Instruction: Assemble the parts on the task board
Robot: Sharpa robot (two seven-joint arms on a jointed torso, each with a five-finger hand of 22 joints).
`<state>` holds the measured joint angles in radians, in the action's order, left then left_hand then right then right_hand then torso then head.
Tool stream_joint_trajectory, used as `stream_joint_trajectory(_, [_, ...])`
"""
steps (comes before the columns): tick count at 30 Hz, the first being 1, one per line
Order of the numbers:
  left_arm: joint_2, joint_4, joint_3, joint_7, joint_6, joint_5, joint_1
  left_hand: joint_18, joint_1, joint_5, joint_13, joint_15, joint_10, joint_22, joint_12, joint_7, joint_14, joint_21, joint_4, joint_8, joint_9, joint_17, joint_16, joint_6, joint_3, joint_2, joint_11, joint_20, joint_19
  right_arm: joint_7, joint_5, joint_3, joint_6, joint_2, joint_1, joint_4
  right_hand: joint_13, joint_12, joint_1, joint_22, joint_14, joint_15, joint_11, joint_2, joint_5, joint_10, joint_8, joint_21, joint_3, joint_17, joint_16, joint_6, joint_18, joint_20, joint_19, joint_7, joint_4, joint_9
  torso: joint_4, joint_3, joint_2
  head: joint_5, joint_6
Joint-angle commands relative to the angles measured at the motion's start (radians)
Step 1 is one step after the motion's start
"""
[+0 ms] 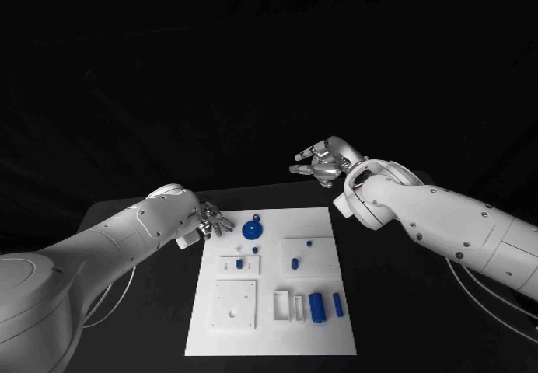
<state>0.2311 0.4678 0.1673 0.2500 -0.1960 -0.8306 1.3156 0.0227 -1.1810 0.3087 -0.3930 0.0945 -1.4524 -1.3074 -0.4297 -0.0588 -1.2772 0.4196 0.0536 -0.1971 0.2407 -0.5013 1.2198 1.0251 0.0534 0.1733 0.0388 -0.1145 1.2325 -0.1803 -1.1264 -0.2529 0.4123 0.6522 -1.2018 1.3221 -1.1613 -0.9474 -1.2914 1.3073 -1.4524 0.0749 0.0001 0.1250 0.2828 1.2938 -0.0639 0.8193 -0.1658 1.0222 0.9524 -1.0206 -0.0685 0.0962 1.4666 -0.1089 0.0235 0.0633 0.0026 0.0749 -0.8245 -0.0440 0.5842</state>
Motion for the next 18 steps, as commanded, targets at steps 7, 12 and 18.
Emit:
stream_joint_trajectory(7, [-0.004,-0.004,0.0,-0.016,-0.028,0.006,0.0,0.002,-0.018,0.024,0.001,0.002,-0.003,-0.02,0.002,0.005,0.004,0.005,0.03,-0.005,0.005,0.0,0.008,0.01,-0.019,0.032,-0.006,0.0,-0.007,0.002,-0.01,-0.001,-0.013,-0.004,0.0,-0.002,-0.001,0.002,-0.002,0.107,0.002,-0.003,-0.002,-0.005,-0.004,-0.002,0.002,-0.002,-0.006,0.002,-0.003,0.003,-0.009,-0.006,0.025,-0.003,0.0,0.0,0.0002,0.0002,0.0,-0.001,0.002])
stream_joint_trajectory(12, [-0.004,-0.004,0.0,-0.02,-0.025,0.01,-0.001,0.001,-0.023,0.062,0.004,0.004,-0.012,-0.02,0.005,0.01,0.0,0.009,0.065,-0.008,0.012,-0.002,0.011,0.03,-0.044,0.047,-0.004,-0.003,-0.006,0.002,-0.01,-0.001,-0.014,-0.005,0.0,-0.003,-0.001,0.002,-0.002,0.107,0.002,-0.003,-0.002,-0.005,-0.004,-0.002,0.002,-0.002,-0.006,0.002,-0.003,0.003,-0.009,-0.006,0.025,-0.003,0.0,0.0,0.0011,-0.0001,0.0,-0.001,0.003])
stream_joint_trajectory(18, [-0.003,-0.003,0.0,-0.031,-0.005,0.03,-0.001,-0.003,-0.003,0.082,0.016,0.013,-0.044,-0.02,0.024,0.022,-0.012,0.022,0.108,0.059,0.1,-0.014,0.013,0.099,-0.077,0.046,0.001,-0.012,0.001,0.0,-0.01,-0.001,-0.017,0.001,0.0,-0.004,-0.001,0.002,-0.002,0.107,0.002,-0.003,-0.002,-0.005,-0.004,-0.002,0.002,-0.002,-0.006,0.002,-0.003,0.003,-0.009,-0.006,0.025,-0.003,0.0,0.0,0.0039,-0.0026,0.002,-0.003,0.004])
